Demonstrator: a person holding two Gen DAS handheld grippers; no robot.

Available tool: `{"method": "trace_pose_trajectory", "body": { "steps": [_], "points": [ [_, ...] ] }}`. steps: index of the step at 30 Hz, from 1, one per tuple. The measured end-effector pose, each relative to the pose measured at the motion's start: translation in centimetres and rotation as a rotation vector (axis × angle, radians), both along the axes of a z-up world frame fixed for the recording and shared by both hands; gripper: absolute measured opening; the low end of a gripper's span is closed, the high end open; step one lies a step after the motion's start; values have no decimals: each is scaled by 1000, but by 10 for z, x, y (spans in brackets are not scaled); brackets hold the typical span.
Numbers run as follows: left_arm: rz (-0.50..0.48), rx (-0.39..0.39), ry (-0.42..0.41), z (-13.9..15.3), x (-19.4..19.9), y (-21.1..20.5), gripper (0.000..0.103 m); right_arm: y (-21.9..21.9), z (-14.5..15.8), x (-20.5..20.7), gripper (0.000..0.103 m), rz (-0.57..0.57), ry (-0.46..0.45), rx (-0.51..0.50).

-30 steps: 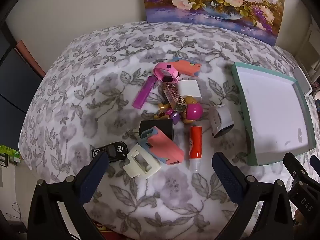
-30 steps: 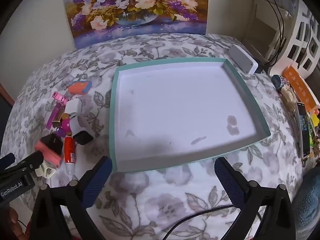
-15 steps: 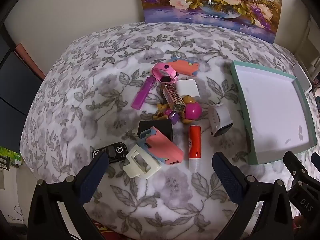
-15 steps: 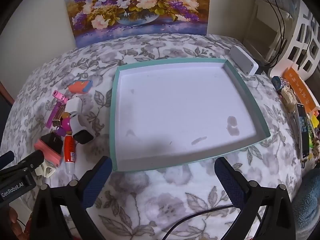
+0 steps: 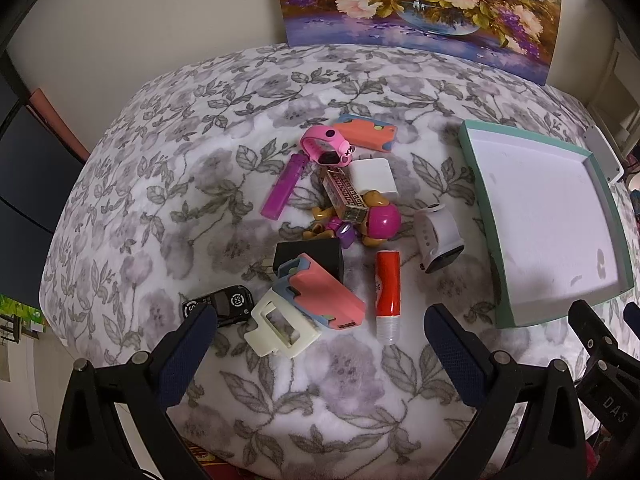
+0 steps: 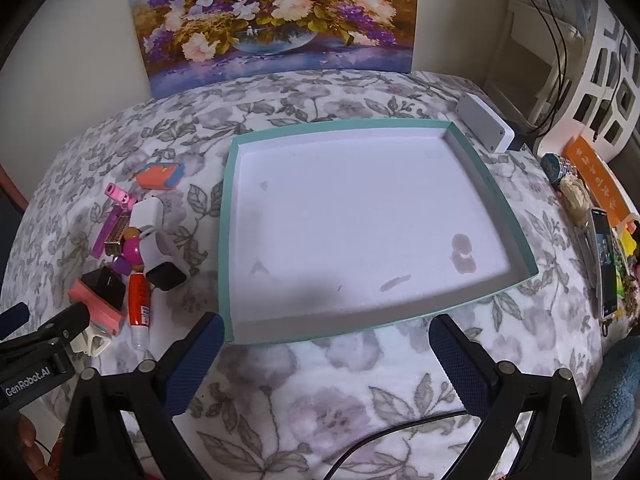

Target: Organize rigid objects

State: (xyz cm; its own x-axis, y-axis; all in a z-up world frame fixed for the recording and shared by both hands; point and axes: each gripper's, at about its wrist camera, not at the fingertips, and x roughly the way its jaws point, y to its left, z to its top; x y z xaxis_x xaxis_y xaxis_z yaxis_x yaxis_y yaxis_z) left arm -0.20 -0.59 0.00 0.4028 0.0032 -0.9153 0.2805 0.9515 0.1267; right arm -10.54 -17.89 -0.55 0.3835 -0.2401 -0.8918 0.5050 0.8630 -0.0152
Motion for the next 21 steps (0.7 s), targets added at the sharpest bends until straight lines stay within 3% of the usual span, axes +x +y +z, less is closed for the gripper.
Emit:
{"method": "trace_pose_trajectory", "body": {
  "steps": [21],
  "points": [
    [0, -5, 8, -2, 0, 1, 103, -2, -3, 0, 103, -5, 14, 6]
  ]
}}
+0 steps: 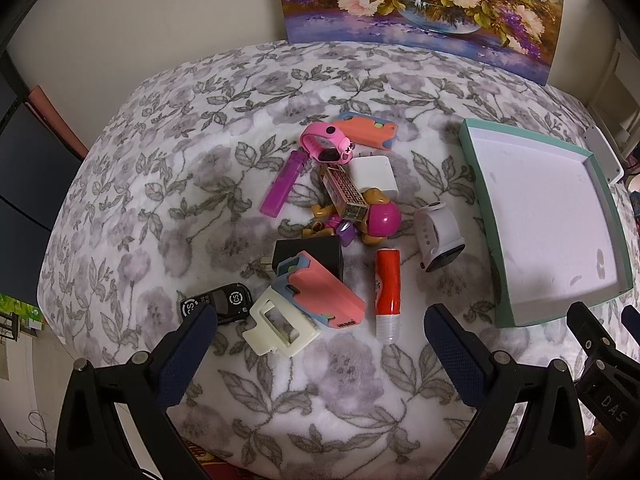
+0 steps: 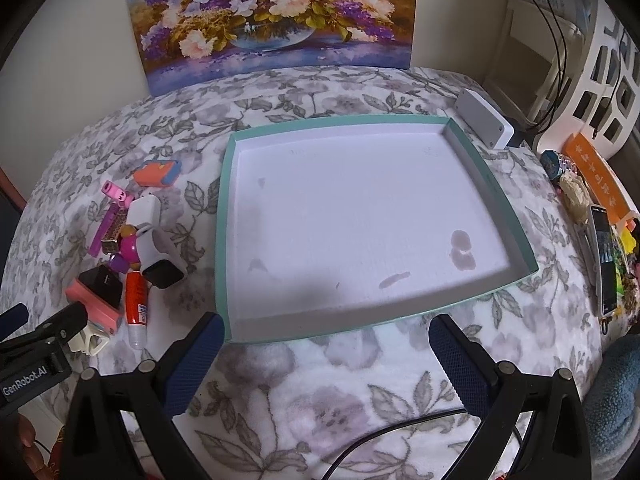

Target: Organize rigid objects

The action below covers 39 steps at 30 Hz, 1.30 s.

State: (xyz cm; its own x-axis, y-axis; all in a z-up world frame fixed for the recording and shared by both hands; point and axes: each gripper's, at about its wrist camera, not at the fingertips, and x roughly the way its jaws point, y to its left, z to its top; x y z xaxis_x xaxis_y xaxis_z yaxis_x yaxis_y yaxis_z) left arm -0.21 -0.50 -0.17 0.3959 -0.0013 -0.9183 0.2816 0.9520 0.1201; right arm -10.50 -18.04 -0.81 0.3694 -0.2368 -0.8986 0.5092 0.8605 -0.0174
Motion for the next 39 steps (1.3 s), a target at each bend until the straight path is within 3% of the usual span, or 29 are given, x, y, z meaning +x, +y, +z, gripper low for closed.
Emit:
{"method": "trace_pose_trajectory", "body": {
  "steps": [39],
  "points": [
    [15, -8, 5, -2, 0, 3, 103, 3, 0, 2, 103, 17, 5, -2]
  ]
}}
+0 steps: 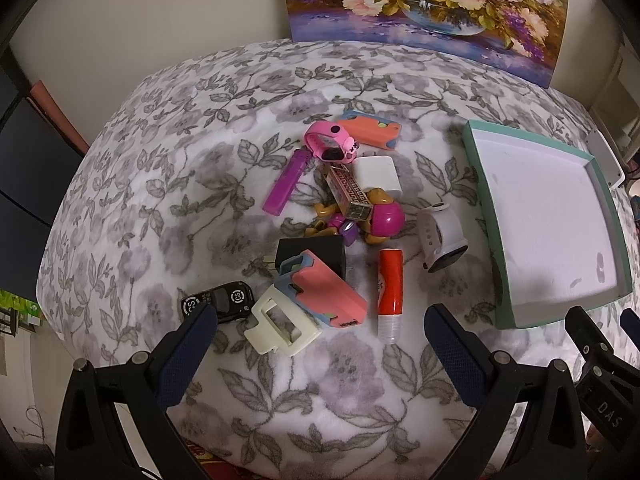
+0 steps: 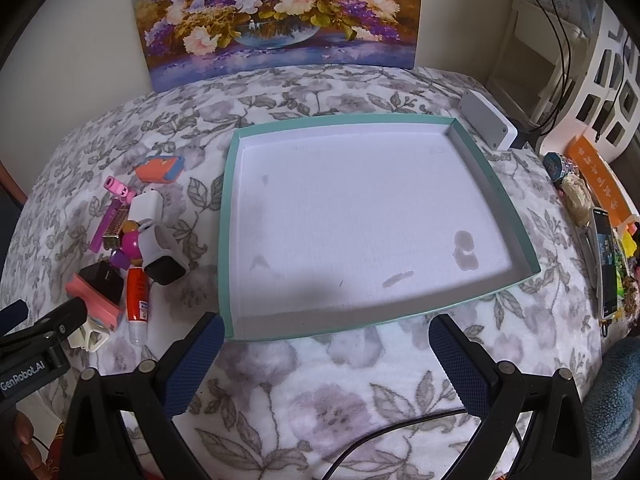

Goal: Organize rigid objects
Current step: 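Grasp the black toy car with the left gripper while the right gripper approaches the cream clip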

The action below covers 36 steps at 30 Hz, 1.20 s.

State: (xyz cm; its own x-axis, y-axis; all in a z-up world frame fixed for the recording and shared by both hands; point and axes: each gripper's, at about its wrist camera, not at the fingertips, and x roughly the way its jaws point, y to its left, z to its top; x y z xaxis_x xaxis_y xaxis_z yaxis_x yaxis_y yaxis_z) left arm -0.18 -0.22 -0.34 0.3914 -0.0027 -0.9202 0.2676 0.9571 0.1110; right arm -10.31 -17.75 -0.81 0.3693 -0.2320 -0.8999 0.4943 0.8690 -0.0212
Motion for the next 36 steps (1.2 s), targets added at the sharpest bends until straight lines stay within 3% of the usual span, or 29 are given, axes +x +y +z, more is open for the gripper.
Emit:
{"method": "trace_pose_trajectory", "body": {
  "steps": [4, 8, 12, 18, 29, 32, 36],
  "points": [
    [41, -43, 0, 4, 5, 14, 103, 2, 4, 1, 103, 12, -16, 7],
    [131, -13, -15, 1, 16, 40, 103, 10, 16, 5, 103, 50, -81, 28],
    [232, -34, 40, -15, 29, 73, 103, 27, 21, 22, 103, 108, -114, 80],
    [315, -84, 116, -39, 42, 103, 103, 62, 3, 53, 103, 200, -44, 130],
    [388, -113, 185, -70, 57, 121, 103, 96, -32, 73, 103, 247, 57, 192],
    [398, -116, 186, -76, 61, 124, 101, 103, -36, 76, 103, 258, 70, 186],
    [377, -119, 199, -83, 67, 123, 91, 111, -40, 81, 103, 270, 87, 183]
  ]
}}
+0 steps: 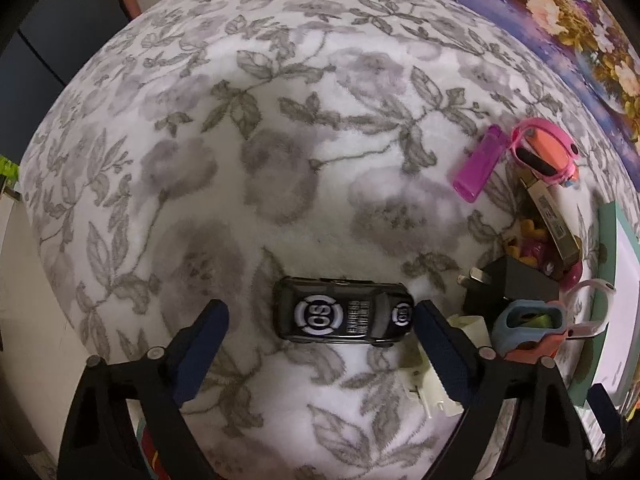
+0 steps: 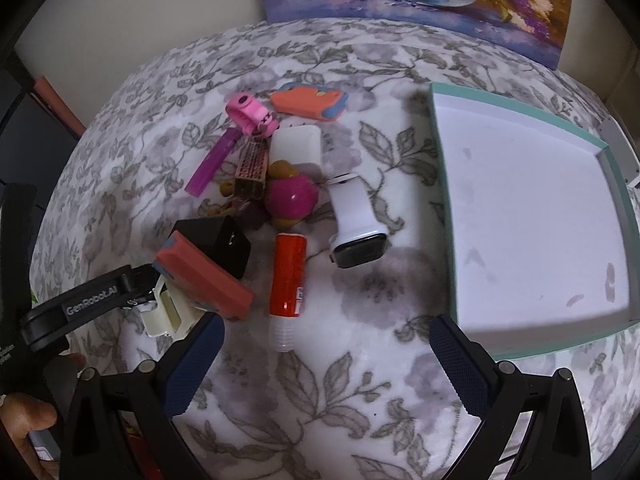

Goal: Organize rigid objects
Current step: 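Grasp the black toy car with the left gripper while the right gripper approaches the cream clip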

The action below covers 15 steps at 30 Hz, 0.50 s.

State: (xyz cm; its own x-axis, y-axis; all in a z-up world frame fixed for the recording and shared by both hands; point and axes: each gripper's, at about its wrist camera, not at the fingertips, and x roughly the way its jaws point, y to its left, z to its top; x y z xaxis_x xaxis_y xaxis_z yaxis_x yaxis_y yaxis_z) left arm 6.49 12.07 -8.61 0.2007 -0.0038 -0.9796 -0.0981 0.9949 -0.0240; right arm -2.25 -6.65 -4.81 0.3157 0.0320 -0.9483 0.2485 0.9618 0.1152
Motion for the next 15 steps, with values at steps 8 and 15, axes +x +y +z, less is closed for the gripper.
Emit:
{"method": "trace_pose_trajectory", "body": {
  "steps": [8, 15],
  "points": [
    [-56, -23, 1, 1, 4, -20, 76, 24, -3, 5, 103, 79, 13, -3],
    [-12, -42, -13, 4, -6, 0, 76, 34, -5, 6, 103, 112, 9, 21]
  ]
}}
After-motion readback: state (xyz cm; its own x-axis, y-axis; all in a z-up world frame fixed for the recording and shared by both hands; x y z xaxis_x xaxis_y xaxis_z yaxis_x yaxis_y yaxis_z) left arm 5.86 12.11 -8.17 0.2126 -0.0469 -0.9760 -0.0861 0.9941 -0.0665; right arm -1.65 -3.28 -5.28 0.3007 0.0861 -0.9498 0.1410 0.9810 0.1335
